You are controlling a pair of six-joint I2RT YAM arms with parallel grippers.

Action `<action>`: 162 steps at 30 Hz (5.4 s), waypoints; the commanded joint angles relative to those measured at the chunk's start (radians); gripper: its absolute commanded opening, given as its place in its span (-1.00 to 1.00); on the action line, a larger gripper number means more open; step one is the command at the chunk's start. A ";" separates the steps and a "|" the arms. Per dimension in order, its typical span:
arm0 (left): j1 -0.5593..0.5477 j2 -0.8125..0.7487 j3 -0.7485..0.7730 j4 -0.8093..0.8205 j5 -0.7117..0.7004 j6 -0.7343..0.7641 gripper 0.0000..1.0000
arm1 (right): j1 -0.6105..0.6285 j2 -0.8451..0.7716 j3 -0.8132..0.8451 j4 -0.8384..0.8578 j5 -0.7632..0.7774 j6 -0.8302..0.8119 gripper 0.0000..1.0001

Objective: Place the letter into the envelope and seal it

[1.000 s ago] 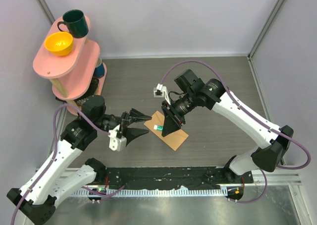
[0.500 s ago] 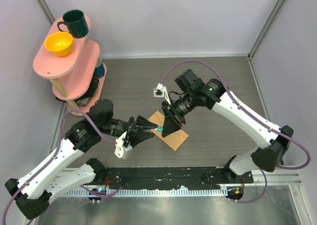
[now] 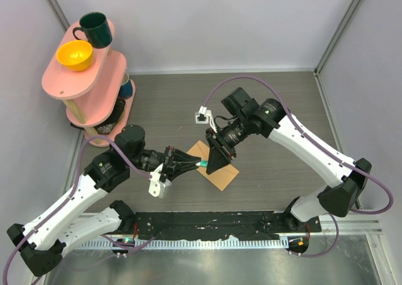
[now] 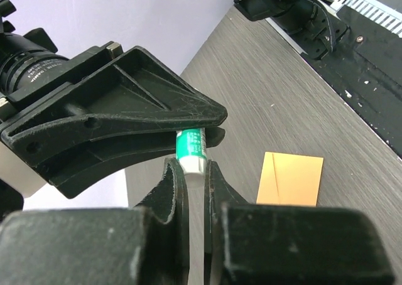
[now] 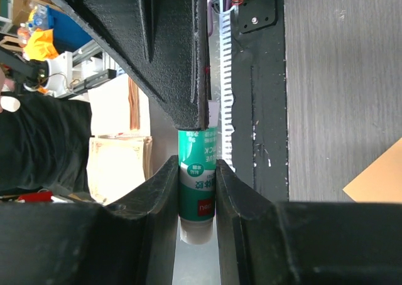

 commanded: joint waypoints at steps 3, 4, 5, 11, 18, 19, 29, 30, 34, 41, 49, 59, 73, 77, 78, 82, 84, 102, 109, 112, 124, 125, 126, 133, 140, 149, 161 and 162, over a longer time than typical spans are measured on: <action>-0.006 -0.014 0.003 0.109 -0.006 -0.246 -1.00 | 0.000 0.015 0.161 -0.047 0.115 -0.136 -0.98; -0.006 -0.007 0.006 0.128 -0.014 -0.313 -1.00 | 0.000 0.014 0.175 -0.035 0.143 -0.149 -0.98; -0.005 -0.001 0.009 0.184 -0.028 -0.462 -1.00 | 0.000 0.006 0.184 -0.014 0.212 -0.157 -0.98; -0.003 0.051 0.021 0.381 -0.178 -1.008 -1.00 | 0.032 -0.127 0.118 0.209 0.440 -0.288 -0.98; 0.010 0.157 0.072 0.400 -0.249 -1.553 -1.00 | 0.191 -0.245 -0.033 0.397 0.765 -0.632 -0.99; 0.013 0.169 0.071 0.396 -0.252 -1.647 -1.00 | 0.217 -0.273 -0.060 0.417 0.809 -0.687 -0.98; 0.162 0.276 -0.158 0.859 -0.160 -2.466 -1.00 | 0.423 -0.488 -0.526 0.882 1.142 -1.227 -0.99; 0.170 0.286 -0.178 0.913 -0.161 -2.522 -1.00 | 0.428 -0.509 -0.550 0.949 1.148 -1.288 -0.98; 0.171 0.316 -0.212 1.035 -0.184 -2.642 -1.00 | 0.435 -0.532 -0.620 1.037 1.162 -1.335 -0.99; 0.260 0.270 -0.181 0.981 -0.132 -2.560 -0.28 | 0.405 -0.456 -0.420 0.799 1.272 -0.921 -0.98; 0.425 0.097 -0.012 0.494 0.000 -1.726 0.18 | 0.172 -0.323 -0.169 0.430 0.917 -0.389 -0.98; 0.425 -0.063 0.018 0.024 0.143 -0.620 0.26 | -0.097 -0.040 0.058 0.105 0.300 0.136 -0.99; 0.400 -0.073 0.008 -0.162 0.120 -0.067 0.25 | -0.154 0.084 -0.028 0.183 -0.007 0.494 -0.98; 0.354 -0.015 0.028 -0.141 0.089 -0.061 0.25 | -0.154 0.095 -0.032 0.192 -0.051 0.507 -0.98; 0.343 -0.006 0.037 -0.134 0.083 -0.061 0.25 | -0.154 0.096 -0.029 0.193 -0.056 0.509 -0.99; 0.270 0.037 0.051 -0.082 0.038 -0.085 0.22 | -0.151 0.100 -0.029 0.196 -0.062 0.512 -0.99; 0.207 0.060 0.051 -0.059 -0.015 -0.094 0.20 | -0.151 0.101 -0.032 0.196 -0.064 0.511 -0.99; 0.135 0.126 0.067 0.062 -0.120 -0.189 0.10 | -0.128 0.066 -0.084 0.181 -0.082 0.466 -0.98; 0.024 0.197 0.110 -0.005 -0.212 -0.133 0.03 | -0.103 0.074 -0.078 0.184 -0.088 0.466 -0.99; 0.004 0.236 0.144 -0.059 -0.239 -0.090 -0.13 | -0.097 0.072 -0.087 0.186 -0.084 0.468 -0.98; -0.114 0.269 0.146 -0.090 -0.367 -0.025 -0.40 | -0.095 0.083 -0.083 0.216 -0.104 0.506 -0.99; -0.118 0.272 0.147 -0.091 -0.374 -0.028 -0.43 | -0.095 0.083 -0.087 0.216 -0.104 0.506 -0.98; -0.120 0.270 0.149 -0.094 -0.376 -0.040 -0.51 | -0.095 0.081 -0.087 0.216 -0.104 0.504 -0.99; -0.118 0.261 0.152 -0.061 -0.376 -0.279 -1.00 | -0.131 0.074 -0.043 0.218 -0.056 0.448 -0.03; -0.060 0.206 0.081 0.017 -0.275 -0.652 -1.00 | -0.365 0.096 0.121 0.149 0.189 0.310 0.26; 0.078 0.149 -0.063 0.287 -0.181 -1.223 -1.00 | -0.581 0.142 0.144 0.127 0.732 -0.006 0.75; 0.188 0.129 -0.115 0.424 -0.192 -1.453 -1.00 | -0.732 0.253 -0.032 0.314 0.834 -0.227 0.80; 0.188 0.135 -0.117 0.447 -0.193 -1.456 -1.00 | -0.732 0.261 -0.043 0.328 0.835 -0.226 0.81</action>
